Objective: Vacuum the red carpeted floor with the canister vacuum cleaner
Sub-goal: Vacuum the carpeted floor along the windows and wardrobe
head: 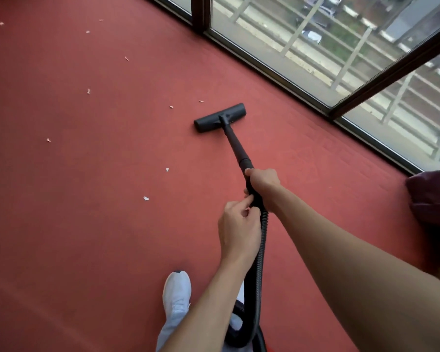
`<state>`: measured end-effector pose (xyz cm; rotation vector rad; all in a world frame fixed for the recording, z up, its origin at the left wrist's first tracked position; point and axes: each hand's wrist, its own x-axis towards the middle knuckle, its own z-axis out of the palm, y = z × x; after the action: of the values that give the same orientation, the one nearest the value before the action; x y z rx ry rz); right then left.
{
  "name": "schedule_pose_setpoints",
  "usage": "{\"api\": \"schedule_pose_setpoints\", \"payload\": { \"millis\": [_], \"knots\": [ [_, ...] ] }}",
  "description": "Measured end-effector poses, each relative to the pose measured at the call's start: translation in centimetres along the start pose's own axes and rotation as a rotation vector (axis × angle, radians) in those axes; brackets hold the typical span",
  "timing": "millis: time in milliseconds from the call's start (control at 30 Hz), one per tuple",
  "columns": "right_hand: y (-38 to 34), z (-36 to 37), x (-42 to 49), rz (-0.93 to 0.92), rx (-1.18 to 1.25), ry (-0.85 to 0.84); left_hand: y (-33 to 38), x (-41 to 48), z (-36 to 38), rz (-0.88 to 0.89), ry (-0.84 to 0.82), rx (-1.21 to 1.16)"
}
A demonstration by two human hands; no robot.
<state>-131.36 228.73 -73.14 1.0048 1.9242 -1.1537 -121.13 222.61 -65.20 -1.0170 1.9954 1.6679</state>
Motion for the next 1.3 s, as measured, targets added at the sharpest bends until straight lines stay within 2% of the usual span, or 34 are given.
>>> {"api": "schedule_pose_setpoints", "payload": {
  "millis": [333, 533, 833, 1033, 1300],
  "knots": [
    [6.9, -0.9, -5.0, 0.125, 0.066, 0.015, -4.4, -3.8, -1.2, -0.083, -0.038, 0.019],
    [10.6, -3.2, -9.5, 0.19, 0.028, 0.045, -6.5, -7.9, -1.1, -0.112, -0.134, 0.099],
    [18.6, -6.2, -14.2, 0.204, -0.026, 0.021, -10.2, -15.7, 0.5, -0.16, -0.149, 0.21],
    [23.3, -8.5, -15.6, 0.204, -0.024, 0.004, -12.4, -20.1, 2.7, -0.147, -0.094, 0.106],
    [28.6, -10.7, -17.7, 0.202, -0.163, -0.08, -14.4, -26.0, 3.9, -0.191, -0.083, 0.065]
  ]
}}
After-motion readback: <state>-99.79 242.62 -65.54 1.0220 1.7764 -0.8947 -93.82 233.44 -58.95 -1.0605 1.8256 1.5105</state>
